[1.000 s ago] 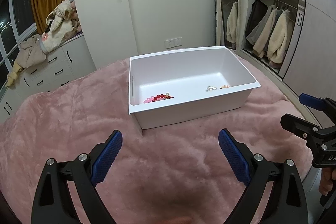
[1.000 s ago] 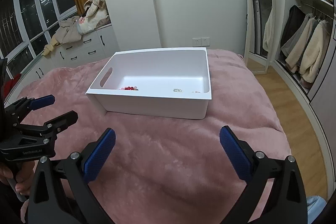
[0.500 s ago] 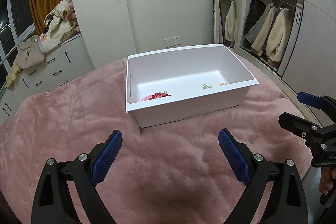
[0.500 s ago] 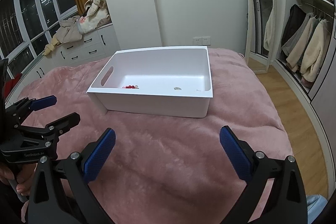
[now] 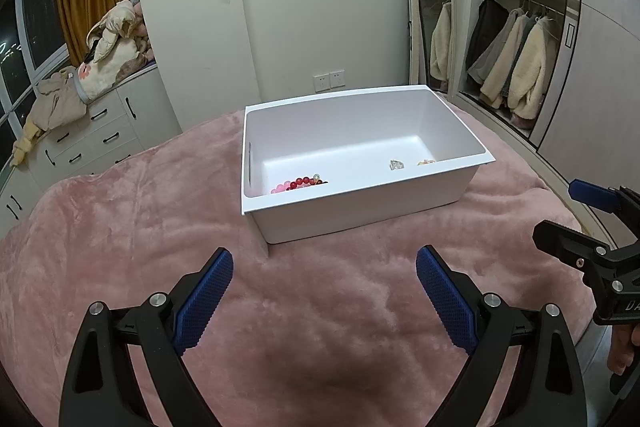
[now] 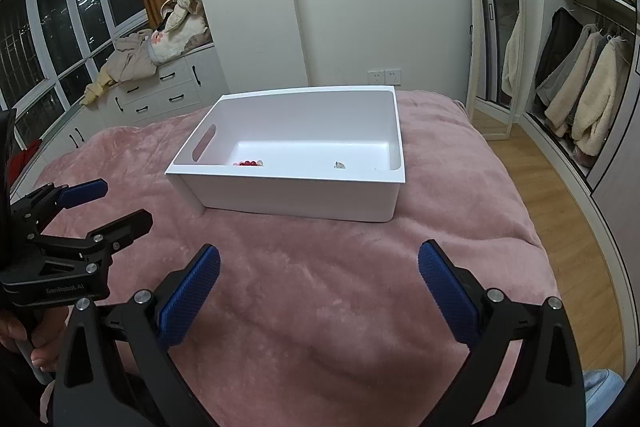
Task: Organize jewelry
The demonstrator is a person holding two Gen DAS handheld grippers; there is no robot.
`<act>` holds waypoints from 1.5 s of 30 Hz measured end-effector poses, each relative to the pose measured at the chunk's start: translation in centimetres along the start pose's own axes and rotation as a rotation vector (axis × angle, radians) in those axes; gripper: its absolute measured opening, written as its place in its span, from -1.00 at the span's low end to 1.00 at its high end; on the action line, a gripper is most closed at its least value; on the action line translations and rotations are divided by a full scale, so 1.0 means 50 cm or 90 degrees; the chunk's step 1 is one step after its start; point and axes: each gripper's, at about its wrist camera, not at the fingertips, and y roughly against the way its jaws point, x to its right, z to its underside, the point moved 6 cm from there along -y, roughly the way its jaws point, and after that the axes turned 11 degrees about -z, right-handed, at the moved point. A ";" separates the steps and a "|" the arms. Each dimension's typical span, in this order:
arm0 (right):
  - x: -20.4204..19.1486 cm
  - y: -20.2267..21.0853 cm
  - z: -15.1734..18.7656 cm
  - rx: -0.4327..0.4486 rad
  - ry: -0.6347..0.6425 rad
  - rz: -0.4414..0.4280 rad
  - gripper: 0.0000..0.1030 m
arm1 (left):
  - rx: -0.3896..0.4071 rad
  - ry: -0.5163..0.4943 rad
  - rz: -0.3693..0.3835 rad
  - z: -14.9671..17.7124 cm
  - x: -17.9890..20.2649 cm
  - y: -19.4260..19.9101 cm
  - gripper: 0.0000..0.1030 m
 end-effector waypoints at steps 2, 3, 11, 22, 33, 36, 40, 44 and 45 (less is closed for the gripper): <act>-0.001 -0.002 0.001 -0.003 -0.002 0.000 0.91 | 0.001 -0.003 0.000 0.001 0.000 0.001 0.83; -0.002 -0.002 0.001 -0.003 -0.001 -0.001 0.91 | 0.001 -0.004 -0.001 0.000 -0.001 0.001 0.83; -0.003 0.003 0.000 0.000 0.003 0.002 0.91 | 0.004 -0.001 0.003 -0.003 -0.002 -0.001 0.83; 0.002 -0.004 0.003 -0.005 -0.002 0.005 0.91 | -0.002 -0.008 0.010 0.002 0.006 -0.008 0.83; 0.006 -0.008 0.007 -0.008 -0.005 0.008 0.91 | -0.004 -0.007 0.008 0.003 0.007 -0.010 0.83; 0.006 -0.008 0.008 -0.008 -0.004 0.007 0.91 | -0.004 -0.006 0.008 0.003 0.005 -0.012 0.83; 0.007 -0.008 0.008 -0.009 -0.007 0.007 0.91 | -0.005 -0.006 0.011 0.004 0.006 -0.014 0.83; 0.009 -0.009 0.009 -0.009 -0.006 0.009 0.91 | -0.007 -0.008 0.011 0.004 0.003 -0.019 0.83; 0.009 -0.010 0.011 -0.010 -0.007 0.009 0.91 | -0.006 -0.009 0.010 0.004 0.003 -0.019 0.83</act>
